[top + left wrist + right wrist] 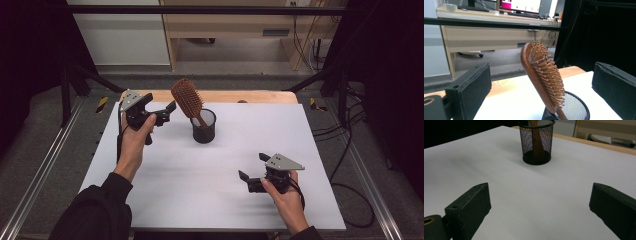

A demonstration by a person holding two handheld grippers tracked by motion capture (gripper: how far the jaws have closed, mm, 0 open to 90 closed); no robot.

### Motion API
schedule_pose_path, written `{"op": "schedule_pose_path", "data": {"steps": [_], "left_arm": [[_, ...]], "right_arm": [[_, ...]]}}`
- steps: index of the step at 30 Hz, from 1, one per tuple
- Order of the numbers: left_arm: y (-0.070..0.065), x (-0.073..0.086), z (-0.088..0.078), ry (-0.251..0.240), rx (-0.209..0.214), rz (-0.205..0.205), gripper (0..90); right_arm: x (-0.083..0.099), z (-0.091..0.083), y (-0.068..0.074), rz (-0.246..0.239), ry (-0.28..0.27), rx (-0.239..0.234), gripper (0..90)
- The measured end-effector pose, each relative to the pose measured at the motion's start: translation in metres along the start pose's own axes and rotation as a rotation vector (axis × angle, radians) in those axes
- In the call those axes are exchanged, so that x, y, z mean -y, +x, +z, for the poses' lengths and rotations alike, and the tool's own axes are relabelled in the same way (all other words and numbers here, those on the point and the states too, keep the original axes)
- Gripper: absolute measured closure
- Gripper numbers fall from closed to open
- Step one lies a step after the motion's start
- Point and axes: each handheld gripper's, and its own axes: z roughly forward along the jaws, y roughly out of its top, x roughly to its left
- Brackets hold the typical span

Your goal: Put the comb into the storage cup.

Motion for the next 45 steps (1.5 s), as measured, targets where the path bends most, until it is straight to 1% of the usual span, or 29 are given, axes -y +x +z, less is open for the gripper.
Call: {"op": "schedule_pose_path", "data": {"steps": [5,11,15,20,23,29,35,45], "left_arm": [[-0.001,-0.002,-0.005,-0.004,0.005,0.014,2.6],[-0.001,-0.003,-0.011,-0.011,0.009,0.017,2.4],[-0.001,-0.004,-0.015,-0.009,0.008,0.032,2.3],[0.001,-0.005,-0.022,-0.011,0.008,0.039,2.3],[0.004,-0.004,-0.028,-0.007,0.003,0.055,2.3],[0.009,-0.004,-0.04,-0.01,-0.003,0.053,2.3],[0.015,-0.006,-0.052,-0.026,-0.01,0.048,2.2],[0.022,-0.001,-0.071,-0.032,-0.023,0.048,2.2]], "right_arm": [[0.0,0.0,0.0,-0.001,0.0,0.0,3.8],[0.0,0.0,0.0,0.0,-0.003,0.002,3.8],[0.0,0.0,0.0,0.002,-0.003,0.002,3.7],[0.0,0.0,-0.001,0.006,-0.005,0.002,3.7],[0.0,0.0,-0.001,0.007,-0.006,0.001,3.8],[0.0,-0.001,-0.001,0.009,-0.006,0.003,3.8],[0.0,-0.001,-0.001,0.011,-0.005,0.003,3.7],[0.0,-0.001,-0.002,0.012,-0.005,0.006,3.7]]}}
